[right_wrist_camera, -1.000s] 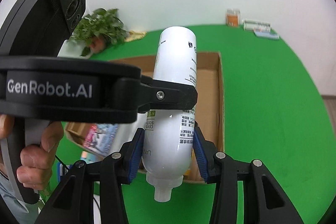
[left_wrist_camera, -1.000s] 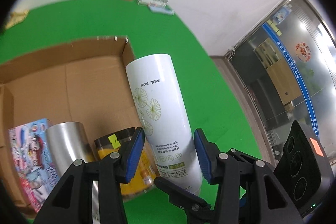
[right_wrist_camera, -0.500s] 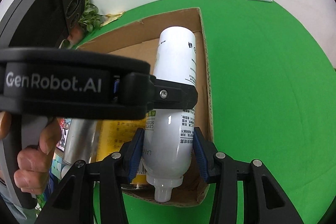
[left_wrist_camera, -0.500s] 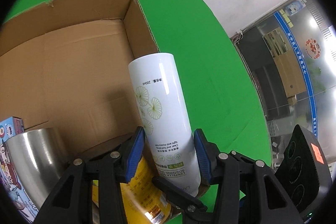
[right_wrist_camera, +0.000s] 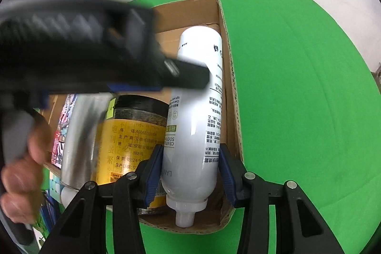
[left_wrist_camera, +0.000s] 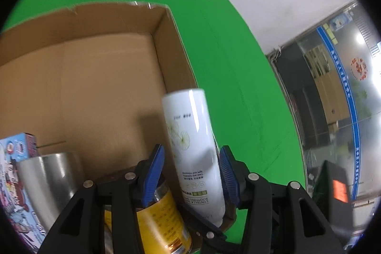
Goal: Organize rigid objects
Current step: 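Carry the white bottle with both tools into the box beside the jar, then lay the bottle down beside the jar and open both tools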
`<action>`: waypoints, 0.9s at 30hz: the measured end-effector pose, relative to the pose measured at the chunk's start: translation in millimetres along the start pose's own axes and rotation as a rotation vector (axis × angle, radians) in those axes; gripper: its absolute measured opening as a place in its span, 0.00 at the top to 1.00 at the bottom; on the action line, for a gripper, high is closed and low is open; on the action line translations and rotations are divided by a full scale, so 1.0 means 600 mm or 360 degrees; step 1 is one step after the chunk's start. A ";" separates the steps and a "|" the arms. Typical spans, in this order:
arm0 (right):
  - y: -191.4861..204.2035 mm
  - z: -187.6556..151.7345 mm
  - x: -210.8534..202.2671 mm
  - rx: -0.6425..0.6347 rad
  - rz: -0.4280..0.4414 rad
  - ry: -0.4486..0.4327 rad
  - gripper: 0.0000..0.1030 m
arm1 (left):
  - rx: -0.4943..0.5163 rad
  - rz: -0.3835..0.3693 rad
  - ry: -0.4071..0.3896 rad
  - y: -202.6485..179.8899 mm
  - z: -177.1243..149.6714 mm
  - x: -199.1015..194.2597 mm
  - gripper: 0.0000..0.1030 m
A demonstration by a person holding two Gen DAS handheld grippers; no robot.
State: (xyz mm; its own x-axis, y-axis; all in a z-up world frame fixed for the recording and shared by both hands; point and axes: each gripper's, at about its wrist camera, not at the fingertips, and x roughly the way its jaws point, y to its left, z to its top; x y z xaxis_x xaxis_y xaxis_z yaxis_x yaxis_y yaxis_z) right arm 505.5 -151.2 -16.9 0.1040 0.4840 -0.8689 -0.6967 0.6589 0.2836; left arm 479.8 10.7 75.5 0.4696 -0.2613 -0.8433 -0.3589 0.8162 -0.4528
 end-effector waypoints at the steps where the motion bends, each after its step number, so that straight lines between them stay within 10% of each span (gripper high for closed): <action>1: -0.003 0.000 0.004 0.0007 -0.0003 0.0006 0.58 | 0.0014 0.0010 -0.0024 0.001 -0.002 -0.011 0.54; 8: 0.029 -0.008 -0.010 -0.0044 -0.0080 0.0029 0.57 | 0.0147 0.0115 -0.0230 -0.001 -0.071 -0.078 0.54; 11: 0.058 -0.016 -0.062 -0.0111 -0.0046 -0.0069 0.23 | 0.0248 0.0191 -0.0386 -0.007 -0.125 -0.132 0.54; 15: 0.088 -0.035 -0.127 -0.0231 -0.0123 -0.0233 0.20 | 0.0284 0.0229 -0.0570 0.009 -0.208 -0.211 0.52; 17: 0.096 -0.037 -0.143 -0.0264 -0.0171 -0.0287 0.28 | 0.0224 0.0250 -0.0641 0.030 -0.248 -0.245 0.49; 21: 0.092 -0.038 -0.146 -0.0234 -0.0212 -0.0179 0.93 | 0.0065 0.0289 -0.0713 0.091 -0.311 -0.289 0.49; 27: 0.074 -0.040 -0.119 -0.0128 -0.0176 -0.0153 0.95 | -0.0107 0.0298 -0.0719 0.152 -0.369 -0.305 0.49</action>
State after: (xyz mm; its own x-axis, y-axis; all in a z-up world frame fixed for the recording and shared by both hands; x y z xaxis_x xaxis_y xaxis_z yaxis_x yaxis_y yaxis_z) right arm 449.9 -170.3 48.1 0.2477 0.4665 -0.8491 -0.7316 0.6646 0.1517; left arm 182.6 18.8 124.4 0.6896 0.1485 -0.7088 -0.5149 0.7888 -0.3357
